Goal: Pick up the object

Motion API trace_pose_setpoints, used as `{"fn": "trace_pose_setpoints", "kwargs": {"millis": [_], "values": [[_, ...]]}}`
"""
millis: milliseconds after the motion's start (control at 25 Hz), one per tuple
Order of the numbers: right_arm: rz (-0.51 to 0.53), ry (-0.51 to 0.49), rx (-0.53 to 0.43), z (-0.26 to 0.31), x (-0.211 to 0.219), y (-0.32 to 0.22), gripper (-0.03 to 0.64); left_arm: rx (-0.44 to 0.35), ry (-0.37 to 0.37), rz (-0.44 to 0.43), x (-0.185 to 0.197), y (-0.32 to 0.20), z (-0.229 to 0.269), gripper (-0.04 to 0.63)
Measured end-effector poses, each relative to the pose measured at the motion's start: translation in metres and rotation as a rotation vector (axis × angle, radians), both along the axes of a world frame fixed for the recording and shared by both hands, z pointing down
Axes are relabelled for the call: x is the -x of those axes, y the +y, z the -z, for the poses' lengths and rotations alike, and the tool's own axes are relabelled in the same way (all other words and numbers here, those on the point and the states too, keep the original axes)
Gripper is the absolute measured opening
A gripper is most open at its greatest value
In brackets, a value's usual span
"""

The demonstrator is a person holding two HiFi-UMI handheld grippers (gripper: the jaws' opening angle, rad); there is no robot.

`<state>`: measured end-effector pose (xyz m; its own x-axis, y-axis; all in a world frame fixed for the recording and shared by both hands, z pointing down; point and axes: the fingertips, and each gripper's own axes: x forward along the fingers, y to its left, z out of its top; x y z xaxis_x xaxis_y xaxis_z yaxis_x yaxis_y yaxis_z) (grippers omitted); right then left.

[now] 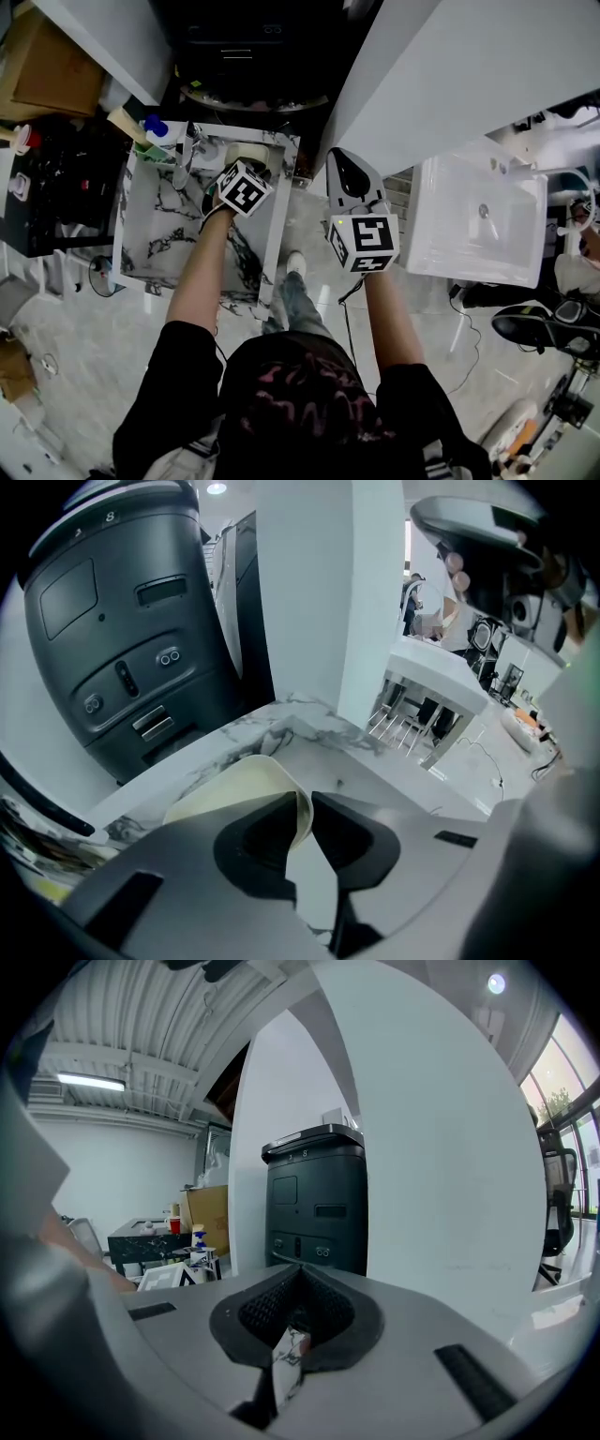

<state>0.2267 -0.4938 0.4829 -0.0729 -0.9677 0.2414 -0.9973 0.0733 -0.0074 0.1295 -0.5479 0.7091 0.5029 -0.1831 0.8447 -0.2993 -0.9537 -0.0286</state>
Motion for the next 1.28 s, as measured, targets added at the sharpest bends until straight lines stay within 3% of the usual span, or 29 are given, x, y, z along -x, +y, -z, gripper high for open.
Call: {"fn": "trace_pose_setpoints", "kwargs": {"millis": [240,560,840,1280], "values": [[0.001,0.003,-0.001,0.002,0.000,0.001,0.015,-0.001,0.003,-0.003,0.000,0.003,0.003,0.053],[0.003,-0.004,-0.024,0.016,0.008,0.007,0.015,-0.057,0.096,0.048,0.002,0.007,0.039,0.046],[0.003,-0.001,-0.056,0.035,0.020,0.023,0.015,-0.117,0.197,0.080,0.009,0.024,0.085,0.043],[-0.006,-0.006,-0.110,0.068,0.043,0.059,0.015,-0.269,0.419,0.118,0.017,0.077,0.209,0.040]]}}
